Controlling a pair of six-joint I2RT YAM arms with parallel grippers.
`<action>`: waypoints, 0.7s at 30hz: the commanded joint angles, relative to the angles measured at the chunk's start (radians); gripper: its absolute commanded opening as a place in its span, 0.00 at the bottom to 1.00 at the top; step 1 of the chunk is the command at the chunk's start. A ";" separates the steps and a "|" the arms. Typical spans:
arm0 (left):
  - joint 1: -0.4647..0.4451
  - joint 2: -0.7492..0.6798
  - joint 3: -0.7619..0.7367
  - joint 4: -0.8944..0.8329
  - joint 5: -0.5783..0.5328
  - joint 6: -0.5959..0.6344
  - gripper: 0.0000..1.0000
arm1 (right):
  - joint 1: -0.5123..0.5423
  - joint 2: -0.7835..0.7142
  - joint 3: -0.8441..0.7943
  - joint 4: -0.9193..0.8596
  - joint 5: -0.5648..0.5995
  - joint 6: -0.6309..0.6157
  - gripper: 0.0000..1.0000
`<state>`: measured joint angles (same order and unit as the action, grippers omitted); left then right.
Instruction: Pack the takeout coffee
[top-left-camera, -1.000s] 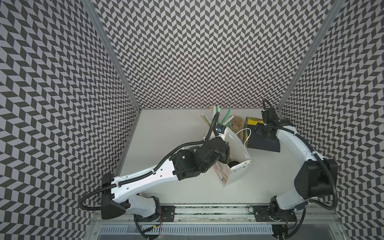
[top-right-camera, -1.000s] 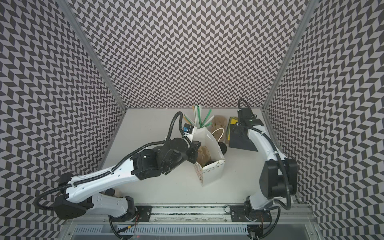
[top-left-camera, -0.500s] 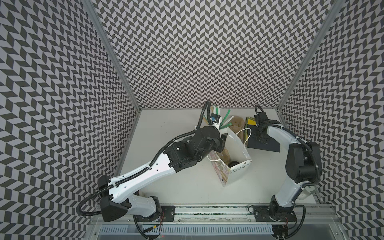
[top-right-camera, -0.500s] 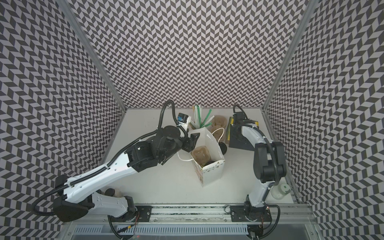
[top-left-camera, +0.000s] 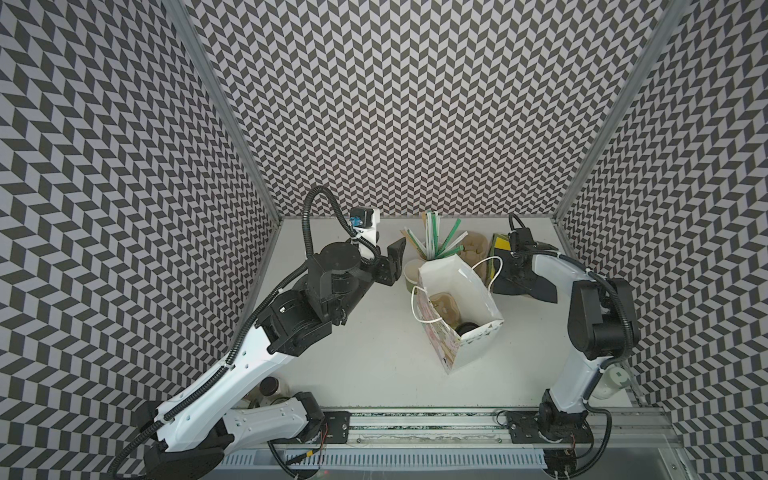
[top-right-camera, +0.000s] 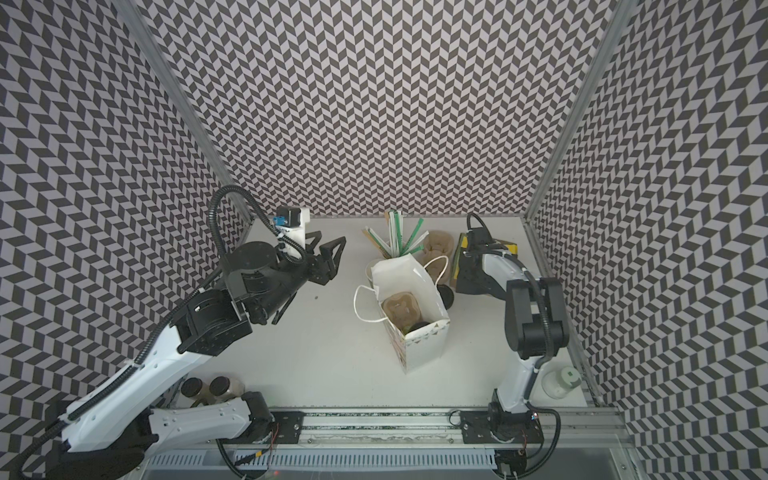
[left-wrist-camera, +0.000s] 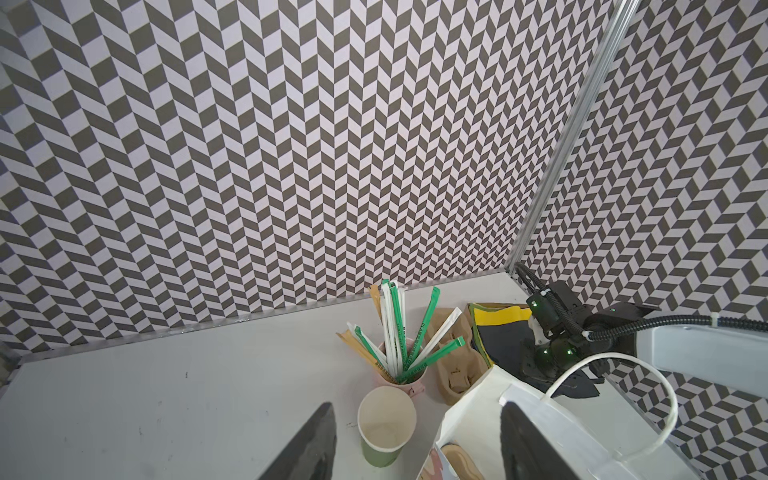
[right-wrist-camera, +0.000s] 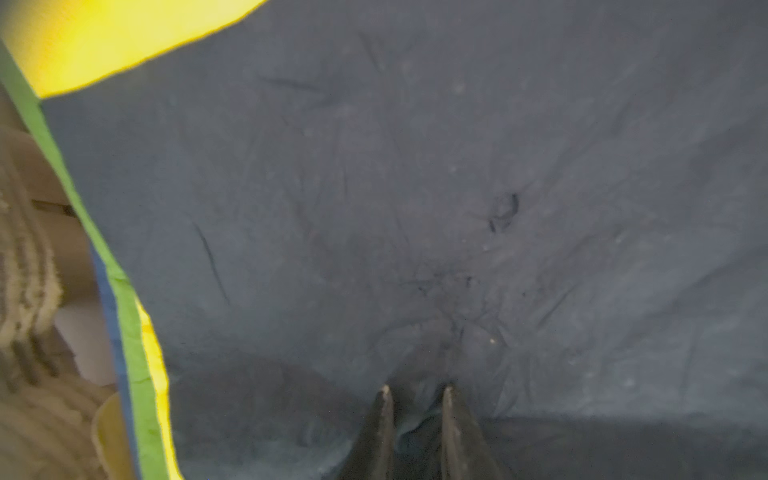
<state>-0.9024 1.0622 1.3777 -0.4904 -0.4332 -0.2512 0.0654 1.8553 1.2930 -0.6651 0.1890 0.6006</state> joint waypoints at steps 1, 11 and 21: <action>0.013 -0.005 -0.036 0.000 -0.010 0.009 0.63 | -0.008 -0.001 -0.012 0.034 -0.029 -0.007 0.14; 0.059 -0.069 -0.183 0.079 -0.025 -0.007 0.63 | -0.016 -0.127 -0.024 0.028 -0.015 0.015 0.00; 0.076 -0.094 -0.285 0.144 -0.038 -0.006 0.62 | -0.020 -0.233 -0.079 0.002 -0.034 0.027 0.30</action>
<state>-0.8349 0.9798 1.1049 -0.3920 -0.4534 -0.2554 0.0490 1.6154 1.2266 -0.6502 0.1646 0.6174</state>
